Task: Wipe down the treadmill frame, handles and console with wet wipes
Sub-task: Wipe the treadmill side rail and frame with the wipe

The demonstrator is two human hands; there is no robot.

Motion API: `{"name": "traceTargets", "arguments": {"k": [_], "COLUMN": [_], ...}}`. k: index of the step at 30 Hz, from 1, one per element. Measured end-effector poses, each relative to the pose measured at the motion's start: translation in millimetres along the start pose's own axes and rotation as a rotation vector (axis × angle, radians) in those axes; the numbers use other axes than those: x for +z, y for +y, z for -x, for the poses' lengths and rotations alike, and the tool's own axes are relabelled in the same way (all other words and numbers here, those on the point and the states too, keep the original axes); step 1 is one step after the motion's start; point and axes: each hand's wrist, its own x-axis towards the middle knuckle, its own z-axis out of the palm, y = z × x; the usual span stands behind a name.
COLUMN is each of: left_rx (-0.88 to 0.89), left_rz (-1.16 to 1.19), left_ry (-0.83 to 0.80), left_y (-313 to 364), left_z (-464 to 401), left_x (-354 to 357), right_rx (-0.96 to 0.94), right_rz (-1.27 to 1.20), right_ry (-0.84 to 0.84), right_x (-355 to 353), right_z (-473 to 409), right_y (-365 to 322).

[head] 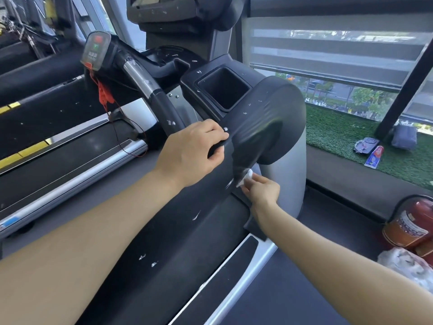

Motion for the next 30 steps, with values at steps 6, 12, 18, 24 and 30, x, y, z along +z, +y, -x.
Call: {"name": "traceTargets", "arguments": {"k": [6,12,18,24,30], "left_rx": [-0.008,-0.006,-0.006,-0.007,-0.011], "left_rz": [-0.001,-0.005,-0.004,-0.003,0.000], "left_ry": [-0.001,-0.003,-0.012,-0.025,-0.039], "left_y": [0.7,0.1,0.3,-0.3,-0.2], "left_z": [0.5,0.6,0.5,1.4,0.6], "left_x": [-0.3,0.0,-0.1,0.6,-1.1], "right_rx": [-0.029,0.023,-0.124,-0.286,-0.653], "right_rz": [0.017,0.074,0.149,0.318,0.522], "right_ry": [0.117,0.016,0.007,0.129,0.056], "right_x": [-0.4,3.0,1.3,6.6,9.3], "right_z": [-17.9,23.6,24.3,36.6,69.8], "right_y": [-35.4,-2.7,-18.3,-17.1,-18.5]}}
